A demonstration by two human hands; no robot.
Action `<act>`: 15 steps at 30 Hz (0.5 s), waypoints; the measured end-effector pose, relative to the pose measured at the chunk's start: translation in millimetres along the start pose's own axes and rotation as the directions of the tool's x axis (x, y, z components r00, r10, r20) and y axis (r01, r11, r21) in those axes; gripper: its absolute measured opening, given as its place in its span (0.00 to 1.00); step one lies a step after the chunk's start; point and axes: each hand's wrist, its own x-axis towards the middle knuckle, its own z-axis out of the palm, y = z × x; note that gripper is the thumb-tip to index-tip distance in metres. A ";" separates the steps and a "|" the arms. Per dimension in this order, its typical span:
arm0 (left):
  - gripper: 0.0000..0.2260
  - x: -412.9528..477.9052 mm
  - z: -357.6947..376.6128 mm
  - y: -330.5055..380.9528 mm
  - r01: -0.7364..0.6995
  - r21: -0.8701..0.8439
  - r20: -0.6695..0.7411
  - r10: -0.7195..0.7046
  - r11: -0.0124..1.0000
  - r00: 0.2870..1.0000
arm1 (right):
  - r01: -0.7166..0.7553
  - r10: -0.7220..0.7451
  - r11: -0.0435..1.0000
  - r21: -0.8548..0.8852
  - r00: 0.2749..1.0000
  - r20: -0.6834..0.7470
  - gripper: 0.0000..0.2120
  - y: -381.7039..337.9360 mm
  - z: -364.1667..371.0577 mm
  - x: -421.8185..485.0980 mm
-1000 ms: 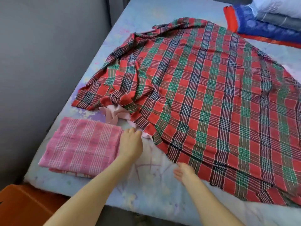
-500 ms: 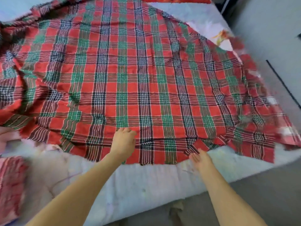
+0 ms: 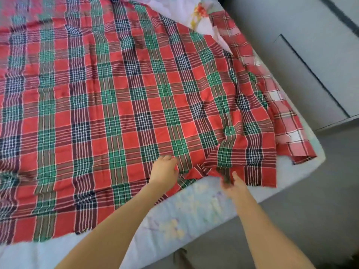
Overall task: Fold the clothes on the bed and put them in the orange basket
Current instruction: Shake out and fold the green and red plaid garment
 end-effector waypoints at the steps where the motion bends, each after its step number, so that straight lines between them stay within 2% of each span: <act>1: 0.14 8.6 6.1 12.1 -0.024 0.009 0.022 0.024 1.000 0.999 | 0.030 -0.030 0.999 0.037 1.000 -0.004 0.09 -10.8 4.3 2.9; 3: 0.19 17.6 9.6 28.6 -0.123 0.004 0.014 0.123 0.992 0.992 | 0.094 -0.093 0.995 -0.022 0.995 0.017 0.11 -24.9 20.9 -8.0; 5: 0.27 27.6 9.6 47.4 -0.243 0.001 -0.023 0.243 0.970 0.970 | 0.232 -0.224 0.947 -0.222 0.973 0.060 0.09 -33.8 36.3 -28.2; 6: 0.30 30.6 6.5 56.4 -0.294 0.006 -0.037 0.294 0.956 0.955 | 0.303 -0.272 0.895 -0.327 0.952 0.138 0.09 -33.4 43.1 -44.6; 7: 0.29 34.9 3.2 65.9 -0.342 0.014 -0.054 0.343 0.939 0.938 | 0.351 -0.275 0.839 -0.415 0.933 0.232 0.08 -31.6 47.7 -62.8; 9: 0.19 40.8 -3.0 83.0 -0.397 -0.006 -0.074 0.396 0.918 0.915 | 0.367 -0.209 0.809 -0.459 0.910 0.358 0.05 -29.8 50.1 -87.4; 11: 0.12 43.7 -14.9 98.6 -0.366 -0.082 -0.066 0.362 0.927 0.930 | 0.292 -0.156 0.885 -0.363 0.920 0.359 0.04 -37.5 48.9 -98.3; 13: 0.11 44.8 -29.5 110.7 -0.282 -0.169 -0.082 0.272 0.944 0.959 | 0.101 -0.054 0.983 -0.154 0.957 0.284 0.02 -53.0 46.2 -91.1; 15: 0.14 44.5 -45.9 119.9 -0.228 -0.225 -0.086 0.214 0.947 0.973 | -0.074 0.054 0.995 0.073 0.966 0.254 0.11 -64.2 44.6 -78.9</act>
